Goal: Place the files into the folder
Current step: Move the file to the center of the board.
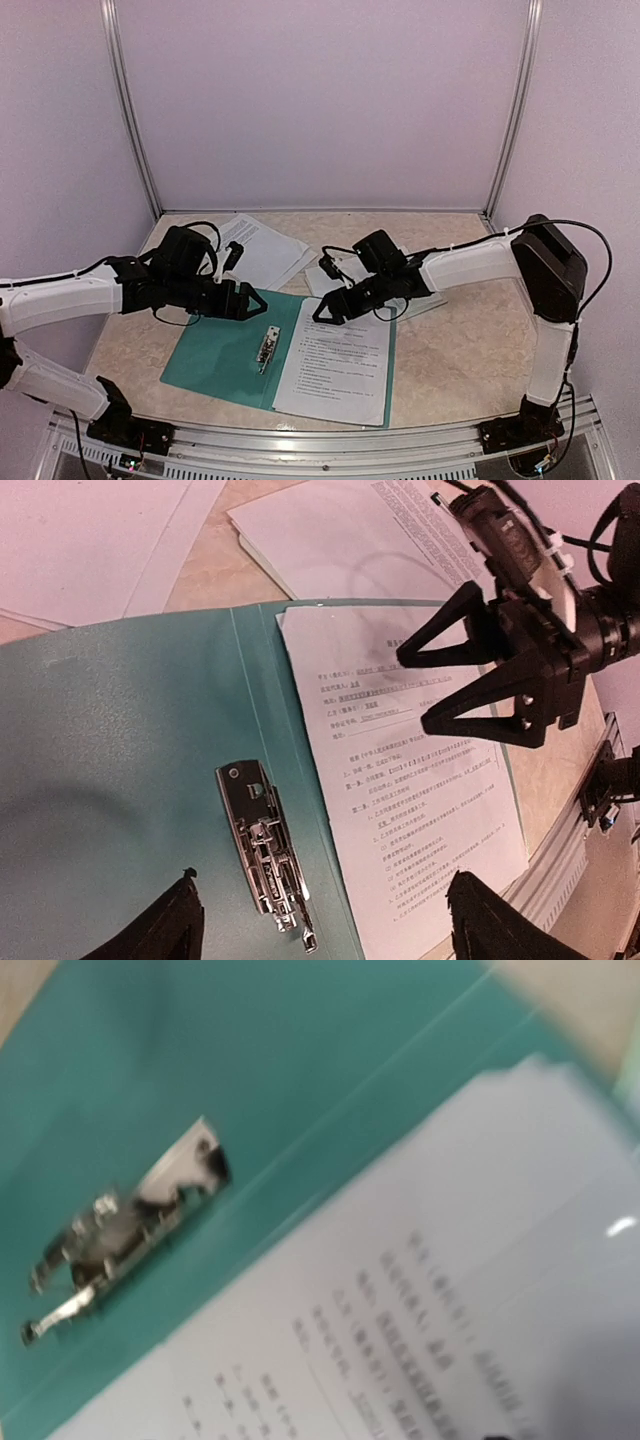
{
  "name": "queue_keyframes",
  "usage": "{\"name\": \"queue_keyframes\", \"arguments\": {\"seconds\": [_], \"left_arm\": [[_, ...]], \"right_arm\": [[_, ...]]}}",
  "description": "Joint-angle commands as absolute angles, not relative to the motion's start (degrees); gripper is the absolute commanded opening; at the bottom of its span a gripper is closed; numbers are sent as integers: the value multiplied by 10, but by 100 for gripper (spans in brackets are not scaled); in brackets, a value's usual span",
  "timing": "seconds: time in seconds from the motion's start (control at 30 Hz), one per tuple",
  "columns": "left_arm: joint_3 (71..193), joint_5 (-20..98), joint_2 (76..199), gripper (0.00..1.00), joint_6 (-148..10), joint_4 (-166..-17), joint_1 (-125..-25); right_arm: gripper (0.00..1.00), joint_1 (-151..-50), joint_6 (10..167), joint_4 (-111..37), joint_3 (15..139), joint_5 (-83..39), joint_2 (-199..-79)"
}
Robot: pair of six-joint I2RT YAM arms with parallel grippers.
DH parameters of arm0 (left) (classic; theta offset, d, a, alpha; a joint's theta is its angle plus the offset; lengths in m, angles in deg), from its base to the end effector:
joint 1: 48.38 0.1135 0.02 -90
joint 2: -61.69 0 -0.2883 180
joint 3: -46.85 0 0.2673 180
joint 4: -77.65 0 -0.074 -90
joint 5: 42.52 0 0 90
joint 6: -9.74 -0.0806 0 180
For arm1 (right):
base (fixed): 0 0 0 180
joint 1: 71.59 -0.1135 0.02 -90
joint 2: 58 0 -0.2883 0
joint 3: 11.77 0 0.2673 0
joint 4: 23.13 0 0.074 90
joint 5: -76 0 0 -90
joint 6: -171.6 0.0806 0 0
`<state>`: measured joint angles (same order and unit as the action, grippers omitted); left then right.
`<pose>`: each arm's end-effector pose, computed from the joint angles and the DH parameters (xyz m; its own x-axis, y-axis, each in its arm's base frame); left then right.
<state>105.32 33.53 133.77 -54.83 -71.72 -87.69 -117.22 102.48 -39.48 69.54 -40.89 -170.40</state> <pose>0.2199 -0.2052 0.2187 -0.8089 0.1237 -0.5748 0.4441 0.7691 -0.4595 0.2938 0.3525 0.1346 -0.7847 -0.3476 -0.5132 -0.6120 0.5661 0.5523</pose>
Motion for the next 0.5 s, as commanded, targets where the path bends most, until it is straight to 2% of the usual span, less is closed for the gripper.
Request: {"name": "queue_keyframes", "arguments": {"seconds": [0.0,0.13,0.3,0.47], "left_arm": [[1037,426,1307,86,-483,-687,-876],[1057,461,1296,92,-463,-682,-874],[1094,473,1322,94,-460,-671,-877],[1127,530,1372,94,-444,-655,-859]], "right_arm": [[72,-1167,1018,-443,723,-288,-1633],[77,-1119,1012,-486,729,-205,-1621],[79,-1017,996,-514,724,-146,-1626],[80,-974,992,-477,726,-168,-1638]]}}
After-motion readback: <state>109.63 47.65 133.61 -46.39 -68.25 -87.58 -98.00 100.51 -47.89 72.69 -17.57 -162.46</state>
